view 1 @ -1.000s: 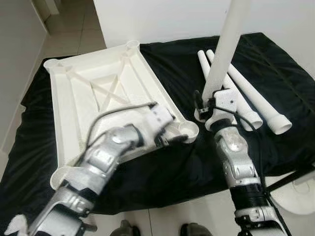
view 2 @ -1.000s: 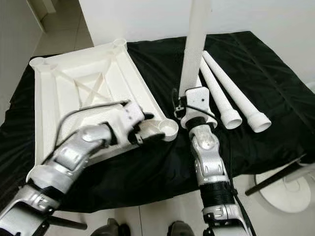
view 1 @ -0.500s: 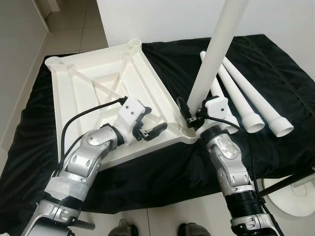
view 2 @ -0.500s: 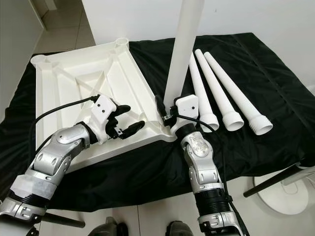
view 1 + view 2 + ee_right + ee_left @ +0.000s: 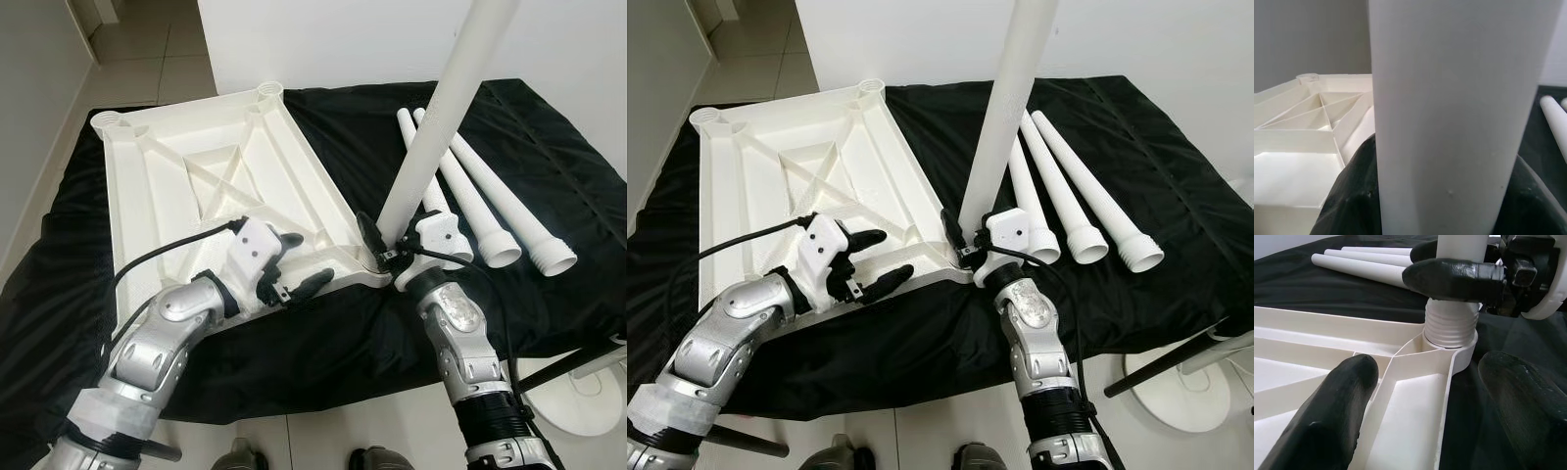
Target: Building children table
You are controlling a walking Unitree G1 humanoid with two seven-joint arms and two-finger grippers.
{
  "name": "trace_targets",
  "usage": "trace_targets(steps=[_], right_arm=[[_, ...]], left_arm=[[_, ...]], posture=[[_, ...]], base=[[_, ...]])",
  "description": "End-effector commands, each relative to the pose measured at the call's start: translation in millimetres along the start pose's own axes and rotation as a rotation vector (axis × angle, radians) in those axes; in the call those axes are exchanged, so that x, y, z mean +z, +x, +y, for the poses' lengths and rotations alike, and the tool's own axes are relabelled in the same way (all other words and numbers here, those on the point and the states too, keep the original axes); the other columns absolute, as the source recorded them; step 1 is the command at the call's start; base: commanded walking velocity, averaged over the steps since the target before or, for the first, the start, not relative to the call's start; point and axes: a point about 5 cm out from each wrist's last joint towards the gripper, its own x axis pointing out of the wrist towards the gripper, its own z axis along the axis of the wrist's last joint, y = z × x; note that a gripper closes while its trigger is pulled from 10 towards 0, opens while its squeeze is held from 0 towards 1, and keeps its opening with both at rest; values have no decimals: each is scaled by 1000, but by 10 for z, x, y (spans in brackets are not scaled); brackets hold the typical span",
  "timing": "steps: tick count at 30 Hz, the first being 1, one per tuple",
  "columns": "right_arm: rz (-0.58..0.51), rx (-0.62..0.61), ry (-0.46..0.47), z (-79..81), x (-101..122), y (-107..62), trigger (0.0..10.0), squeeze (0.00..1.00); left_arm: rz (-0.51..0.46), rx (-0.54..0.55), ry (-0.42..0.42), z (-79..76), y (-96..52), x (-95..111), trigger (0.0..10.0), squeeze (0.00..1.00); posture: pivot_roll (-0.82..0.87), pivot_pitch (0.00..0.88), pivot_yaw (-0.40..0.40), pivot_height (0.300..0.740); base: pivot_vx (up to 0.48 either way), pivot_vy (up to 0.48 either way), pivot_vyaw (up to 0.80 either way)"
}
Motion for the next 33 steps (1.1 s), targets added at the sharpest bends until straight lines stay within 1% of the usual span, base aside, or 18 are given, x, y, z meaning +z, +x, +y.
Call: trace_targets(steps=[1, 9, 12, 15, 18, 19, 20, 25, 30, 33], right_arm=[[77, 49, -29, 46, -156, -82, 10000, 0], [109, 132, -99, 85, -265, -162, 10000, 0], [127, 145, -98, 90, -312, -174, 10000, 0], [138, 138, -58, 94, -361, -175, 10000, 0], [141, 131, -40, 94, -379, -173, 10000, 0], [156, 88, 63, 92, -433, -163, 10000, 0], [164, 72, 96, 95, -460, -156, 10000, 0], [192, 65, 128, 115, -521, -136, 10000, 0], [219, 74, 114, 140, -534, -101, 10000, 0], [241, 70, 122, 137, -548, -89, 10000, 0]], left_arm=[[11, -142, -4, -112, -12, 4, 10000, 0], [10, -136, 1, -115, -7, 13, 10000, 0], [10, -138, -1, -110, -5, 18, 10000, 0], [12, -132, 6, -95, -8, 30, 10000, 0], [13, -132, 5, -94, -10, 34, 10000, 0], [12, -130, 4, -98, -14, 42, 10000, 0], [12, -130, 4, -100, -15, 45, 10000, 0], [14, -128, 4, -105, -16, 46, 10000, 0], [13, -126, 3, -107, -20, 50, 10000, 0], [15, -123, 3, -103, -20, 50, 10000, 0]], posture=[[-62, 74, 36, 740], [-67, 80, 43, 740], [-67, 80, 43, 740], [-66, 84, 48, 740], [-66, 84, 48, 740], [-64, 88, 49, 740], [-64, 88, 49, 740], [-62, 90, 48, 740], [-59, 93, 48, 740], [-59, 93, 48, 740]], base=[[0, 0, 0], [0, 0, 0], [0, 0, 0], [0, 0, 0], [0, 0, 0], [0, 0, 0], [0, 0, 0], [0, 0, 0], [0, 0, 0], [0, 0, 0]])
